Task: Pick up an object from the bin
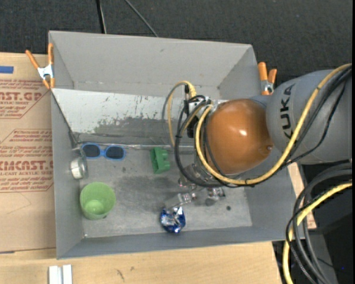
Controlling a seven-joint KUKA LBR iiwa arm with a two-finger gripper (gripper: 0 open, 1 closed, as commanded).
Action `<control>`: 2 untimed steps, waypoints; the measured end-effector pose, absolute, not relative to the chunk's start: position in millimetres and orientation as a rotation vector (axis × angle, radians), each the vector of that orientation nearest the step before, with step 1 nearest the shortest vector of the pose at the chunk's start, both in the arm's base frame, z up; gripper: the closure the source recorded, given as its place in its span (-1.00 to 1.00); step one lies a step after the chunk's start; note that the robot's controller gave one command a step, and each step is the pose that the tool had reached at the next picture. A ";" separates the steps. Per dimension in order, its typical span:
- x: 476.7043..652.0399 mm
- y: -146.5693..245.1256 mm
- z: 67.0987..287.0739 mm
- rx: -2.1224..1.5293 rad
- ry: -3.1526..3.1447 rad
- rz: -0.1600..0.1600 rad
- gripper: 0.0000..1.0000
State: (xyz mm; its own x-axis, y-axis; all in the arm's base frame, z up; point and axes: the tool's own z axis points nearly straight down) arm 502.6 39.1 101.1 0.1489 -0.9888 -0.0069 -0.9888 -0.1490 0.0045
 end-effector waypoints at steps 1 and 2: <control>487.1 45.7 73.1 -2.725 1.528 -0.016 -1.00; 486.7 44.7 72.7 -2.727 1.529 -0.015 1.00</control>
Offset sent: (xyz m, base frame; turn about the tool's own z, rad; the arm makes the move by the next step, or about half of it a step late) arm -0.0203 0.0029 -0.0311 -0.3994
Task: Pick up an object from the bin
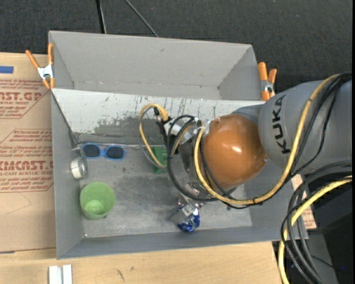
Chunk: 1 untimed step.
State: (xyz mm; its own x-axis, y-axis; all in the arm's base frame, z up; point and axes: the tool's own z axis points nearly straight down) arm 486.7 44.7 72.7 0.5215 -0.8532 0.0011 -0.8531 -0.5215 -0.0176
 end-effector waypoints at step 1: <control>494.4 31.8 155.2 -2.939 1.104 0.000 1.00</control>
Offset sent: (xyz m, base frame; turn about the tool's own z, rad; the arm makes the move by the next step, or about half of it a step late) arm 0.0073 -0.0139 0.0821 -0.3068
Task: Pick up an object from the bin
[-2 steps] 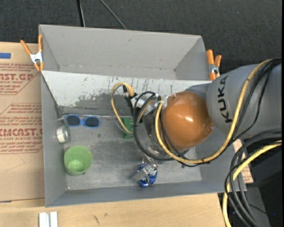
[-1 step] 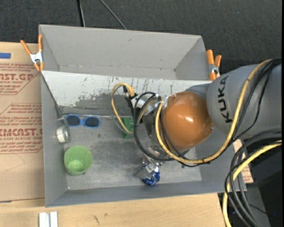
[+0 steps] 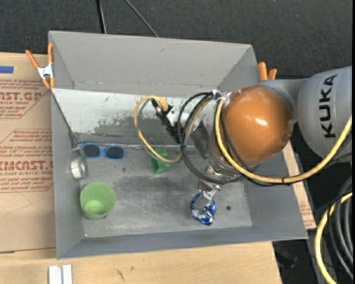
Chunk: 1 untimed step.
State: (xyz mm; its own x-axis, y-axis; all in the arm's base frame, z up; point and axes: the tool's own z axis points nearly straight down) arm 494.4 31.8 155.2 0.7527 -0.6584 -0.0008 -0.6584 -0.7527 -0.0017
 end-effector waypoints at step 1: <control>510.0 -58.6 66.0 -3.024 0.857 0.012 1.00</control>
Offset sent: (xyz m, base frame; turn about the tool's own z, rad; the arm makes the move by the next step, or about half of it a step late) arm 0.0176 -0.0886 -0.0852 -0.1735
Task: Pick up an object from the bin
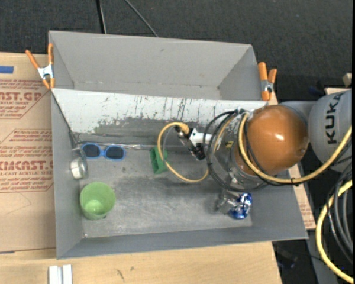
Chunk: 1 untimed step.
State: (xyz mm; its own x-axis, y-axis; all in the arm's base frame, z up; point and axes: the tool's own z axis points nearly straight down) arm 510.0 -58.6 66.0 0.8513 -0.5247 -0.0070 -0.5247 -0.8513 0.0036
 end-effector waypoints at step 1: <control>511.1 -54.9 68.9 3.026 -0.851 -0.008 -1.00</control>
Offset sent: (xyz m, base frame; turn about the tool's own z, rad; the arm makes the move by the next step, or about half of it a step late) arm 0.0000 0.0000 0.0000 0.0000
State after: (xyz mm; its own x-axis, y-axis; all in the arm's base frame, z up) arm 511.1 -54.9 68.9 0.8534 -0.5213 -0.0054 -0.5213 -0.8534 -0.0007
